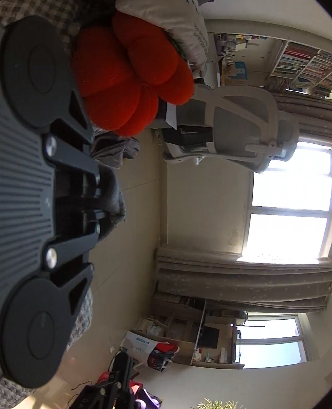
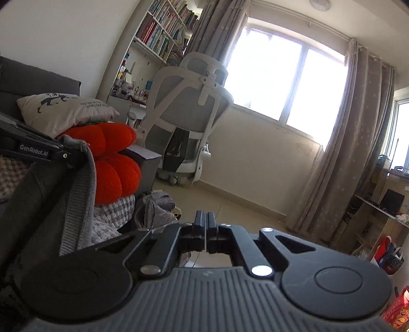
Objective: Fold clothes
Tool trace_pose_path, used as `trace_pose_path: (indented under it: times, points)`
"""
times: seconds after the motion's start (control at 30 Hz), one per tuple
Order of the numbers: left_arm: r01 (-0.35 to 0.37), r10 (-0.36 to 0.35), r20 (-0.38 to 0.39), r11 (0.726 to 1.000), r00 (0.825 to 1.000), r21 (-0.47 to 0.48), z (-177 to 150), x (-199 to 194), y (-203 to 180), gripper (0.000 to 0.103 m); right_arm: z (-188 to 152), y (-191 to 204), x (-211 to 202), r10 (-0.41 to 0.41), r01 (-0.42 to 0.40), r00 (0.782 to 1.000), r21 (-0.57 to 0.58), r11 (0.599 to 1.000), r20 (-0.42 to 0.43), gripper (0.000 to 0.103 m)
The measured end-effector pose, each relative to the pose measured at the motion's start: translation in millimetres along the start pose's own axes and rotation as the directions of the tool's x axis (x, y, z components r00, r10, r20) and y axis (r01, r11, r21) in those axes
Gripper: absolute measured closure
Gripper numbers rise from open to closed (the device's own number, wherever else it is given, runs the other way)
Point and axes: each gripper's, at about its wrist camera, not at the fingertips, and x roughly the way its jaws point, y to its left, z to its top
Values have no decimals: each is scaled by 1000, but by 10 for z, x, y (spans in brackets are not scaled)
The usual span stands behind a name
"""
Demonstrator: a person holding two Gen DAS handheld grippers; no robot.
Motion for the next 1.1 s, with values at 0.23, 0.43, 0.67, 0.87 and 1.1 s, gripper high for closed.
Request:
trace_pose_path:
  times: [0.23, 0.43, 0.67, 0.87, 1.1]
  points:
    - [5, -61, -218, 969, 974, -247, -768, 541, 798, 61, -915, 161, 287, 280, -252, 934, 148, 956, -223, 57]
    - [64, -99, -224, 986, 970, -156, -968, -61, 656, 22, -1179, 170, 201, 434, -331, 858, 349, 877, -276, 38]
    - [24, -55, -307, 994, 950, -103, -1274, 181, 430, 19, -1275, 473, 162, 410, -303, 857, 337, 891, -312, 69]
    - [5, -18, -258, 999, 966, -50, -1101, 127, 504, 94, -1144, 473, 45, 274, -202, 913, 249, 947, -303, 97]
    - [13, -19, -172, 999, 985, -34, -592, -56, 750, 97, -692, -360, 137, 53, -14, 964, 153, 988, -259, 98]
